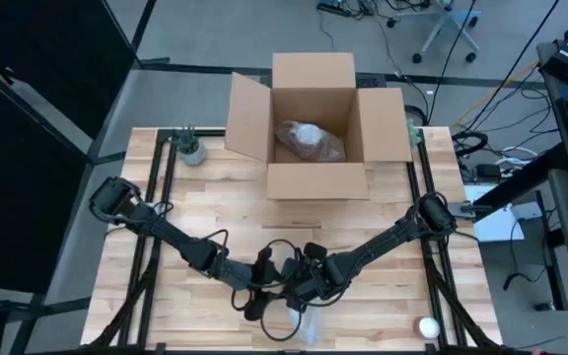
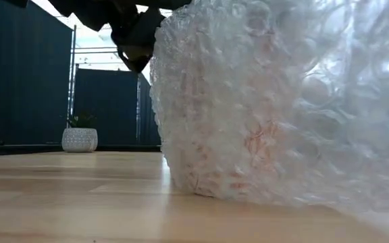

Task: Wrap mug
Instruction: Wrap the orange patterned mug with the transparent bubble wrap

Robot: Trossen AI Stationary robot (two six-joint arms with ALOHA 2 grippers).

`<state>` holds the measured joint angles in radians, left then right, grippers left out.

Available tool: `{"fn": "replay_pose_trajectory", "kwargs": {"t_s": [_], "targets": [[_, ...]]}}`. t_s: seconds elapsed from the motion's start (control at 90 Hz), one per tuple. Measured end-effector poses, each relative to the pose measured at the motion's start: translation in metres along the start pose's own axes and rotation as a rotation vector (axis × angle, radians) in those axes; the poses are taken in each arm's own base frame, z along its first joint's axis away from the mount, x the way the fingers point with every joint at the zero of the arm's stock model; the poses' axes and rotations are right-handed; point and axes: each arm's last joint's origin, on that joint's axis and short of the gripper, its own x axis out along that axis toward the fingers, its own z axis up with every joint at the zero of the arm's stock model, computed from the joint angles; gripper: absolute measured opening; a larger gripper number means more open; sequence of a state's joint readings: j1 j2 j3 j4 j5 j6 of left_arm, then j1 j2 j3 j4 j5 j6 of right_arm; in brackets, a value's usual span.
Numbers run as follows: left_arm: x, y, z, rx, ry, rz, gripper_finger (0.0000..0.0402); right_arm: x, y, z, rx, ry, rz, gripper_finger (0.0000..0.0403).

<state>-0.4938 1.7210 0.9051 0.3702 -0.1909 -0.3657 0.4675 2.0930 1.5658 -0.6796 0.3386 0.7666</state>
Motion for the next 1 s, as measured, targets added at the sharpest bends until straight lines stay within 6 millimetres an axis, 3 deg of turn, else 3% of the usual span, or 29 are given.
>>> {"fn": "replay_pose_trajectory", "kwargs": {"t_s": [0.344, 0.544, 0.778, 1.0], "targets": [[-0.001, 0.001, -0.001, 0.010, 0.017, 0.010, 0.0178, 0.000, 0.000, 0.000, -0.001, 0.002, 0.002, 0.0187], [-0.015, 0.002, 0.005, 0.024, 0.052, 0.067, 0.0178, 0.000, 0.000, 0.000, -0.002, 0.003, 0.003, 0.0187], [-0.041, 0.016, 0.010, 0.041, 0.108, 0.345, 0.0178, -0.001, 0.002, 0.000, -0.024, -0.005, 0.012, 0.0187], [-0.031, 0.028, 0.005, 0.092, 0.155, 0.352, 0.0178, -0.001, 0.003, 0.000, -0.027, -0.010, 0.016, 0.0187]]}}
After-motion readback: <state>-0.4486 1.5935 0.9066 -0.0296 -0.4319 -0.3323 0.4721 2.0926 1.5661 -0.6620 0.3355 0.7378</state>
